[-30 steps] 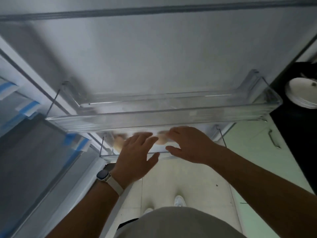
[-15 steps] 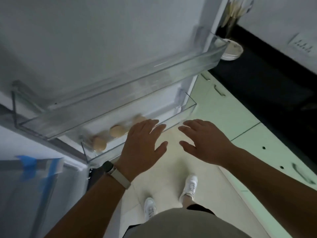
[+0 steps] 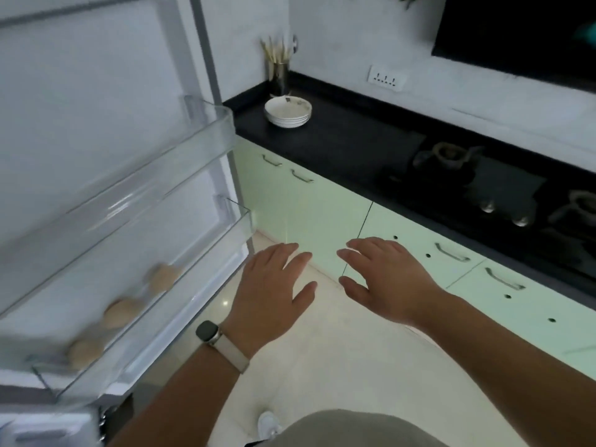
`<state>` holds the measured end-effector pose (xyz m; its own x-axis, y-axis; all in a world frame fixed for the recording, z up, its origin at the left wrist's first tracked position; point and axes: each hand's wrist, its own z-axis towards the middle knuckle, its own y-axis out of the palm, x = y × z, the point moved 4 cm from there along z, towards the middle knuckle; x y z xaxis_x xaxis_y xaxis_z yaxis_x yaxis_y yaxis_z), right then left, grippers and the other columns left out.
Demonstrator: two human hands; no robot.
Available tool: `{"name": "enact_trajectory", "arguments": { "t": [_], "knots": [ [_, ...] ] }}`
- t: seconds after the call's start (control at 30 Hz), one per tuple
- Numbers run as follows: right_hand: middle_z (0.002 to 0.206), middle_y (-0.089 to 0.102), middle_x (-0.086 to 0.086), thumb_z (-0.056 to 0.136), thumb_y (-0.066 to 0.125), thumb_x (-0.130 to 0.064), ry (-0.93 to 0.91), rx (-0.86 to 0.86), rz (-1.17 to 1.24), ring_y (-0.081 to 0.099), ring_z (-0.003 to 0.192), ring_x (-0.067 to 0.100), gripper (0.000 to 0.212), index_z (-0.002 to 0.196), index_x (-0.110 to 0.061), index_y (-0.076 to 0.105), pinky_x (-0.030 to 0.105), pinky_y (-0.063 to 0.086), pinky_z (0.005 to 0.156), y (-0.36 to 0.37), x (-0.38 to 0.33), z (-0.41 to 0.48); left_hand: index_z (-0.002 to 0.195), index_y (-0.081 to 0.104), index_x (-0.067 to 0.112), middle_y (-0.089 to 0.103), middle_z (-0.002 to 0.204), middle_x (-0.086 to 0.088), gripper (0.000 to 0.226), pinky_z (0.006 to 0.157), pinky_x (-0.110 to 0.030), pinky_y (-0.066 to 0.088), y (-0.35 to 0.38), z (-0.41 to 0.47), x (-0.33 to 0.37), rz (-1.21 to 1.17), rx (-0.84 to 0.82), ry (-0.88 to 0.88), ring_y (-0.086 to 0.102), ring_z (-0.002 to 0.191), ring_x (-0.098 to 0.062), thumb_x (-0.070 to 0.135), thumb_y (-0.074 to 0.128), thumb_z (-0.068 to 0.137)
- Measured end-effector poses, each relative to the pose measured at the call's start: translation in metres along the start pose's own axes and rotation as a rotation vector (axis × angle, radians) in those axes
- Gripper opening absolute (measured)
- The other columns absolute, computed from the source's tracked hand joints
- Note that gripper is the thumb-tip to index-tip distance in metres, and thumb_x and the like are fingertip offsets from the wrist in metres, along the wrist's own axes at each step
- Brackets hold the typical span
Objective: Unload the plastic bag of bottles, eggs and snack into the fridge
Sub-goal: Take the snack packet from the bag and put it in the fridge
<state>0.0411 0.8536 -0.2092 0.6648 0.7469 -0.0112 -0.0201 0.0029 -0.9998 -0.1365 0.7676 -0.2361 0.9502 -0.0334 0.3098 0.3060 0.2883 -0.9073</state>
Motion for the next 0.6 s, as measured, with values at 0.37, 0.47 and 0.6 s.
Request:
{"name": "enact_trajectory", "arguments": {
  "t": [0.37, 0.47, 0.6],
  "knots": [
    [0.123, 0.065, 0.002, 0.089, 0.035, -0.055, 0.421, 0.093, 0.014, 0.061, 0.115, 0.028, 0.055, 0.122, -0.022, 0.063, 0.043, 0.047, 0.097, -0.023, 0.169, -0.183, 0.134, 0.058, 0.023, 0.055, 0.139, -0.002, 0.051, 0.107, -0.043, 0.038, 0.07, 0.071, 0.226, -0.034, -0.168, 0.349, 0.048, 0.132, -0.025, 0.05, 0.04, 0.095],
    [0.124, 0.064, 0.003, 0.089, 0.035, -0.056, 0.53, 0.104, 0.031, 0.06, 0.114, 0.029, 0.055, 0.122, -0.021, 0.062, 0.043, 0.047, 0.096, -0.021, 0.211, -0.24, 0.136, 0.056, 0.023, 0.053, 0.141, -0.001, 0.052, 0.109, -0.043, 0.036, 0.089, 0.083, 0.29, -0.035, -0.191, 0.44, 0.046, 0.133, -0.024, 0.051, 0.04, 0.095],
    [0.125, 0.063, 0.003, 0.091, 0.035, -0.055, 0.653, 0.109, 0.032, 0.059, 0.114, 0.028, 0.054, 0.124, -0.021, 0.06, 0.043, 0.047, 0.096, -0.021, 0.256, -0.312, 0.134, 0.059, 0.019, 0.056, 0.138, -0.004, 0.054, 0.106, -0.044, 0.039, 0.114, 0.09, 0.373, -0.043, -0.196, 0.559, 0.049, 0.13, -0.026, 0.05, 0.042, 0.093]
  ]
}}
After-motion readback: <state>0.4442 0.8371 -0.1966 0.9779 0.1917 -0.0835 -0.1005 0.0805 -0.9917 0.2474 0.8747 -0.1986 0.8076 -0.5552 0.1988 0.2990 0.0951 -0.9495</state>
